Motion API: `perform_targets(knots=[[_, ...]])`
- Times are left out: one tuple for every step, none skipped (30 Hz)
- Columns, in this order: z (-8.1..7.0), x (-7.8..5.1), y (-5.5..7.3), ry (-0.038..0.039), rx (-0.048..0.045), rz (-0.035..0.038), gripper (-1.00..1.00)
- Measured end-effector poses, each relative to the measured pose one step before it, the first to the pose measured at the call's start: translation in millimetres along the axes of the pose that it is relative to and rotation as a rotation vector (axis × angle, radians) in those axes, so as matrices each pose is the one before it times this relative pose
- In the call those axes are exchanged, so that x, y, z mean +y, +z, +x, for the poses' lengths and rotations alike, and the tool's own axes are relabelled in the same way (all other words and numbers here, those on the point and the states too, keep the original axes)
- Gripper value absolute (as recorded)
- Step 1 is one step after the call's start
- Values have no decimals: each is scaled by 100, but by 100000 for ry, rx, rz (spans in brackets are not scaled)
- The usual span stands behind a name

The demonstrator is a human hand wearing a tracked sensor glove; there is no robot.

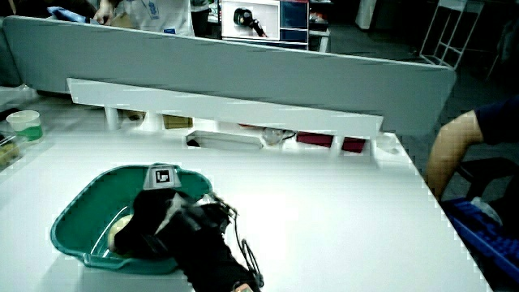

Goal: Place pear into plate

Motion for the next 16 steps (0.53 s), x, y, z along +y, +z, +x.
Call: perform_targets(knots=[[337,-52,-86,535,670,-2136,-47],[266,-481,107,-56,945,-326,-53],[181,-573,110,2416,693,-396,-58],[347,-404,52,-901,334,2672,-63],[102,-804,265,-59,-991,1142,-68],[156,-512,81,969,85,-1217,-74],[135,-621,123,-3547,-1429,776,-79],[142,-474,-6,-2134,-3267,1403,-84],[-32,-770,53,3760,266,-1665,-89],[130,-734,130,-3055,-1177,2408,-95],[306,-392,-214,-4433,-2809,-1625,-100],[317,-375,-229,-4433,-2809,-1625,-100],[274,-871,89,240,-1257,12243,-100],[116,-825,32,421,-1674,541,-100],[113,-826,35,421,-1674,541,-100],[110,-826,37,421,-1674,541,-100]])
